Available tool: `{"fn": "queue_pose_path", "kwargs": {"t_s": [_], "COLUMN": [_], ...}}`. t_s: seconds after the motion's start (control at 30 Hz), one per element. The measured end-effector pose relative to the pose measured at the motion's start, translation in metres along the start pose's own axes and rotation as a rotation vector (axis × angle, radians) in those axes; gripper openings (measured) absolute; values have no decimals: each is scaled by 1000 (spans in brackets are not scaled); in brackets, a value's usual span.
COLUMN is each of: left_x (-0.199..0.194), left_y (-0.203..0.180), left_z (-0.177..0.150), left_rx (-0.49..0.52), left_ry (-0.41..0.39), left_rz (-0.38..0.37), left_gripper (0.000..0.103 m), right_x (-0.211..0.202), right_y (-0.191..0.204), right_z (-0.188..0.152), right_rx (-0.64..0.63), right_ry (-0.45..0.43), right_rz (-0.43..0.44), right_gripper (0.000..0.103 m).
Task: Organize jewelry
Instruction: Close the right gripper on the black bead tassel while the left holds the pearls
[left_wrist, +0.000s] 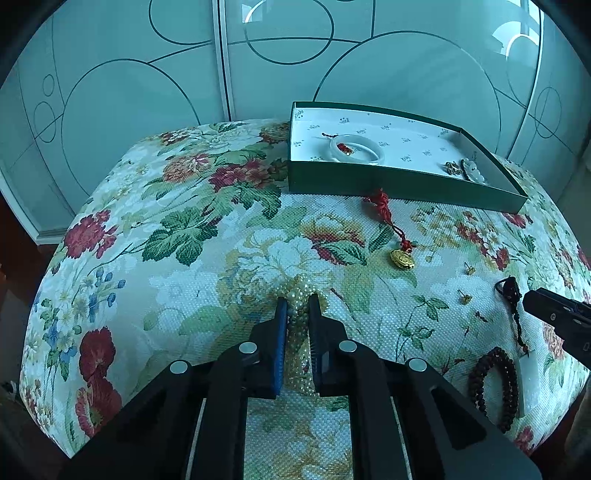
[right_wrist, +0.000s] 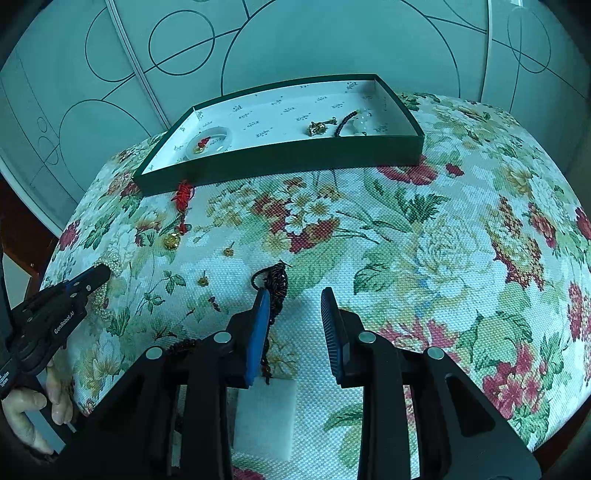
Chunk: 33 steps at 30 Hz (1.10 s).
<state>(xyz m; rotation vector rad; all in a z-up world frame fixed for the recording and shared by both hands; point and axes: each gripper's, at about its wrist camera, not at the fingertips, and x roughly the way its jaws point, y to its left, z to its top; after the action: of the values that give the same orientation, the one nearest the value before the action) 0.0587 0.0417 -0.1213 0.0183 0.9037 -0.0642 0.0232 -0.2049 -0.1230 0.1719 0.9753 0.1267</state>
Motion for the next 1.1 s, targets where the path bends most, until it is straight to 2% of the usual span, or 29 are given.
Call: {"fn": "queue_pose_path", "kwargs": {"t_s": [0.33,0.37,0.4,0.5,1.1], "left_x": [1,1,1,2,-22], "left_y": [5,4,4,2,-10], "left_z": [1,1,1,0,1], "left_rx": [-21,-21,-21,-21,2], "left_ry": [3,3,4,7,-36], "left_rz": [-6,-6,-6,-8,-14], "left_gripper": [11,11,11,11,11], "right_x": [17,17,17,17,-49], "right_y": [15,15,16,14,6], "right_z": [2,1,0,0,-1], "right_rx": [-55,-60,-69,-64,-25], "right_ry": [-1,-6,-9,-9,-161], "right_rz": [-36,-45,-54,-50,-5], "right_gripper": [28,24,13,9,7]}}
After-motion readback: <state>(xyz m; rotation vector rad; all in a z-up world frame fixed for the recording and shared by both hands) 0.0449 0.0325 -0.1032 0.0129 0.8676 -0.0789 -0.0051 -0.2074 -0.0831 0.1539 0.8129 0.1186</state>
